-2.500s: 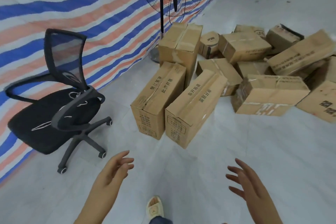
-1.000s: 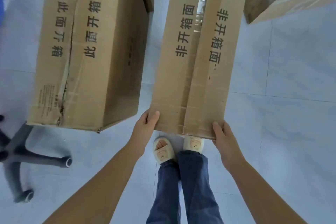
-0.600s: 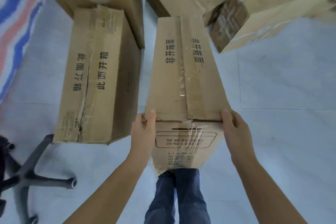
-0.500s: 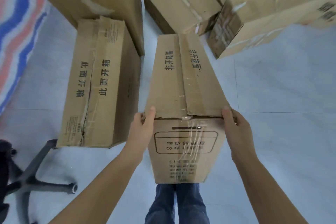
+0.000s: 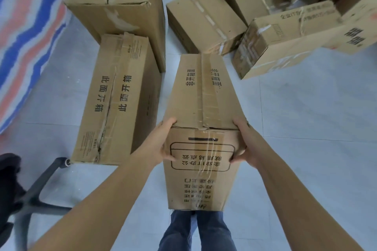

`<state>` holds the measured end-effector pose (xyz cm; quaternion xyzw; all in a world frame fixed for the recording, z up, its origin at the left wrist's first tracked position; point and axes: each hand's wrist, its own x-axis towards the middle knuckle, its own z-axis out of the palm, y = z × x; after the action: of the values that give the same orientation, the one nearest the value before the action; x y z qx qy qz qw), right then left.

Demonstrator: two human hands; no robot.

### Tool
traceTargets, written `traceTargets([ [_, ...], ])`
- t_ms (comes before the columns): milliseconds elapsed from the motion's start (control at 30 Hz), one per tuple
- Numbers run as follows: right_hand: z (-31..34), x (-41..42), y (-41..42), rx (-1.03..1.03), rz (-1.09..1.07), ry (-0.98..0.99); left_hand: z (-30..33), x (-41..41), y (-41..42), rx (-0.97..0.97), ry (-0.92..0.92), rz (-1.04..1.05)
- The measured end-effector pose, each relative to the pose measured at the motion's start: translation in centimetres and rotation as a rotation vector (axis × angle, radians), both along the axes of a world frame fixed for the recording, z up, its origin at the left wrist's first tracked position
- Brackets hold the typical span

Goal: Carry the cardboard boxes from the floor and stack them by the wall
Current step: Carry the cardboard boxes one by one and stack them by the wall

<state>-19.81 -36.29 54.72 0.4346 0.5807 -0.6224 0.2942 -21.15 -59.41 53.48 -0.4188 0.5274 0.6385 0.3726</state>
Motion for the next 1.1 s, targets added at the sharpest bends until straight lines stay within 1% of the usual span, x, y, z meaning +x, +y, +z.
traceTargets([
  [133,2.3,1.4,0.5,0.001,0.058,0.002,2.0,2.6,0.0,0.002,-0.033,0.064],
  [267,6.2,1.8,1.3,-0.011,0.144,0.022,5.8,4.9,0.5,-0.019,-0.016,0.110],
  [367,9.1,2.0,2.7,0.003,0.211,0.072,8.8,6.6,2.2,-0.007,0.054,0.169],
  [467,11.7,1.9,5.4,-0.002,0.282,0.160,11.8,8.2,5.3,-0.034,0.150,0.247],
  [633,16.5,1.9,11.7,-0.023,0.434,0.345,16.4,12.0,12.9,-0.058,0.317,0.443],
  [800,22.2,3.5,17.4,-0.024,0.569,0.441,20.7,16.7,19.8,-0.054,0.433,0.592],
  [933,26.2,4.7,18.8,-0.029,0.701,0.529,23.9,20.3,22.5,-0.072,0.499,0.715],
  [1100,28.6,8.7,18.7,-0.087,0.861,0.615,26.0,26.6,24.2,-0.137,0.578,0.843],
])
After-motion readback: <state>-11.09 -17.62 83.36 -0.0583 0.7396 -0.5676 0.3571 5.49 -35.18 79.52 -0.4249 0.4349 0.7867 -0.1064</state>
